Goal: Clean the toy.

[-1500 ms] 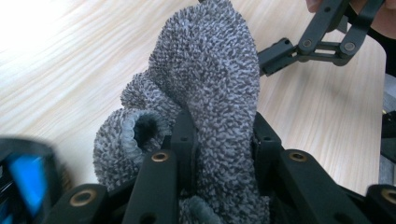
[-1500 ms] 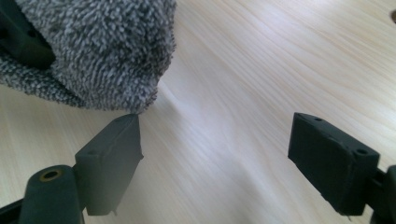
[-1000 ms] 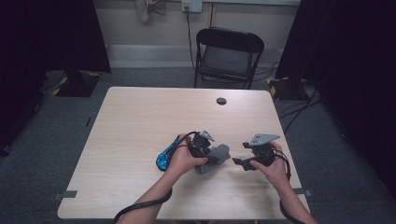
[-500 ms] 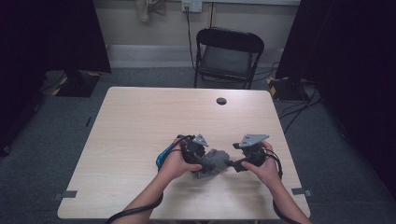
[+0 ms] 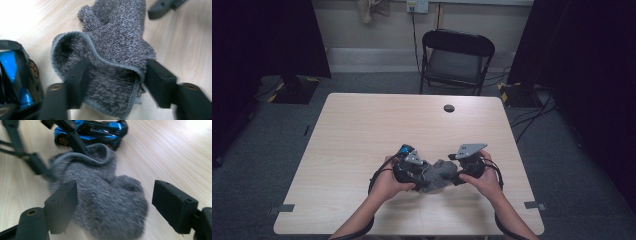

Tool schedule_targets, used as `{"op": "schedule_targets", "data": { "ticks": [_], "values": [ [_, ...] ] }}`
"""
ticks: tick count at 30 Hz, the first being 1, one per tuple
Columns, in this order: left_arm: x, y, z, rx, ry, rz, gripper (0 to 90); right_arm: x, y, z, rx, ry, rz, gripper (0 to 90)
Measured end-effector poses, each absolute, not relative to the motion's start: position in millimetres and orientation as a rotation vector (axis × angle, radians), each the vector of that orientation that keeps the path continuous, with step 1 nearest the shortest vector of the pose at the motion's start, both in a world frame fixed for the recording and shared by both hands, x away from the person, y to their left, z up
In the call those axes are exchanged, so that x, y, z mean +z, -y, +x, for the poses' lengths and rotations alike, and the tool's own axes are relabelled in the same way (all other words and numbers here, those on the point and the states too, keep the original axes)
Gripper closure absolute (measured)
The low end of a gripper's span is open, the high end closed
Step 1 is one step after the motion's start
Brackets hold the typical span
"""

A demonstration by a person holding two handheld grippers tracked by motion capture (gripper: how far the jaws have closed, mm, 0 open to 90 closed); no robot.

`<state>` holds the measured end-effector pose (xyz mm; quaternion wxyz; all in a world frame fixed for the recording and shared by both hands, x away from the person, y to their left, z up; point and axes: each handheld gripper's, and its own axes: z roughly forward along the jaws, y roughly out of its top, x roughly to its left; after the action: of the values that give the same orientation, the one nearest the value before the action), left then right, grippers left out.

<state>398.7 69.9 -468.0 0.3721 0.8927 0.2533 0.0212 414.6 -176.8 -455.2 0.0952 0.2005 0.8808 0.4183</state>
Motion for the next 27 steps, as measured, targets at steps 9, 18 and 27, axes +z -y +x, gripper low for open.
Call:
{"op": "schedule_targets", "data": {
  "ticks": [9,18,27],
  "values": [
    [-469.6,-60.2,420.9,0.073,-0.688,2.264,55.9,-467.5,166.4,413.0,1.197,-2.677,0.550,19.1],
    [-461.6,-62.8,426.7,0.073,-0.693,2.211,45.8,-456.4,174.4,418.7,1.226,-2.629,0.571,20.6],
    [-448.4,-80.3,422.5,0.150,-0.727,2.183,24.7,-453.3,158.3,420.5,1.200,-2.656,0.520,20.6]
  ]
}}
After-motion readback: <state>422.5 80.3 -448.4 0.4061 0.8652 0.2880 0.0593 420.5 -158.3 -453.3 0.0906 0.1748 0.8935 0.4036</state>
